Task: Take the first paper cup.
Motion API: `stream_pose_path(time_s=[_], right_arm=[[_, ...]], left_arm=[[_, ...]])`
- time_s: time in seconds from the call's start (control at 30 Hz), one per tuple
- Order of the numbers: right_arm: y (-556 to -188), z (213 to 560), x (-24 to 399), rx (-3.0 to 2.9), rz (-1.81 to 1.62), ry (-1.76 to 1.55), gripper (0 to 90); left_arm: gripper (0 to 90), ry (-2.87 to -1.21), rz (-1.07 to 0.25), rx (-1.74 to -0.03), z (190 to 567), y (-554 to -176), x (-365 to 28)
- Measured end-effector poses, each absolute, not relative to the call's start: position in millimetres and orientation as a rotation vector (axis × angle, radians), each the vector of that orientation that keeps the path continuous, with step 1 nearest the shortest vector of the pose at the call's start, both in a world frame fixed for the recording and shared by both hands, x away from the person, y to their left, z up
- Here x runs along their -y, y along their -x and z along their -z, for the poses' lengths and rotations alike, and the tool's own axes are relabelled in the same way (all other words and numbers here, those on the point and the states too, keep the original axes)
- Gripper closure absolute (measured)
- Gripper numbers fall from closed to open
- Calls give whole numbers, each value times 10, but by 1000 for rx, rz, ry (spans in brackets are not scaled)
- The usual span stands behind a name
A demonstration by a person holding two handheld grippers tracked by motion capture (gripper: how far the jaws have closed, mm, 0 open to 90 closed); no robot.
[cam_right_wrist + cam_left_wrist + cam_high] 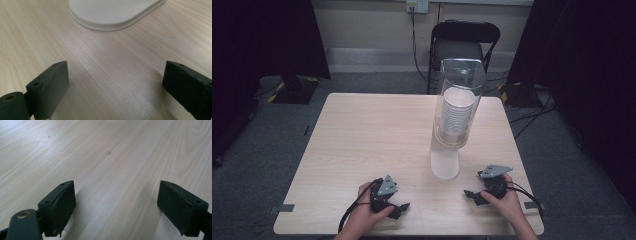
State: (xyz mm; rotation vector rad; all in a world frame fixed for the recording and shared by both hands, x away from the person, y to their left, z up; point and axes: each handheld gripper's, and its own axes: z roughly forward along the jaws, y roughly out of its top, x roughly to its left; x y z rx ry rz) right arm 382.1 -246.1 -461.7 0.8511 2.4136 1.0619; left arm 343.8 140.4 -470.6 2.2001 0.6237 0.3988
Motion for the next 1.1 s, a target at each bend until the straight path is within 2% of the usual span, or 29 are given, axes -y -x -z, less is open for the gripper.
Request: stream_pose_path(time_s=[0.37,0.47,0.5,0.53,0.83,1.1], right_arm=[[-3814,4615,2457,-2411,-1058,-848,64],[-3784,4602,2436,-2418,-1107,-797,204],[-3784,4602,2436,-2418,-1107,-797,204],[-3767,4546,2382,-2397,-1124,-779,143],[-3785,4139,2087,-2244,-1308,-769,183],[-3940,3984,1890,-2186,-1382,-785,188]], left_arm=[[148,-2198,-400,-624,4707,-3439,-1403],[148,-2189,-398,-630,4710,-3437,-1399],[148,-2189,-398,-630,4710,-3437,-1399],[148,-2187,-397,-631,4711,-3437,-1398],[148,-2188,-397,-631,4710,-3437,-1398],[148,-2190,-396,-632,4710,-3436,-1399]])
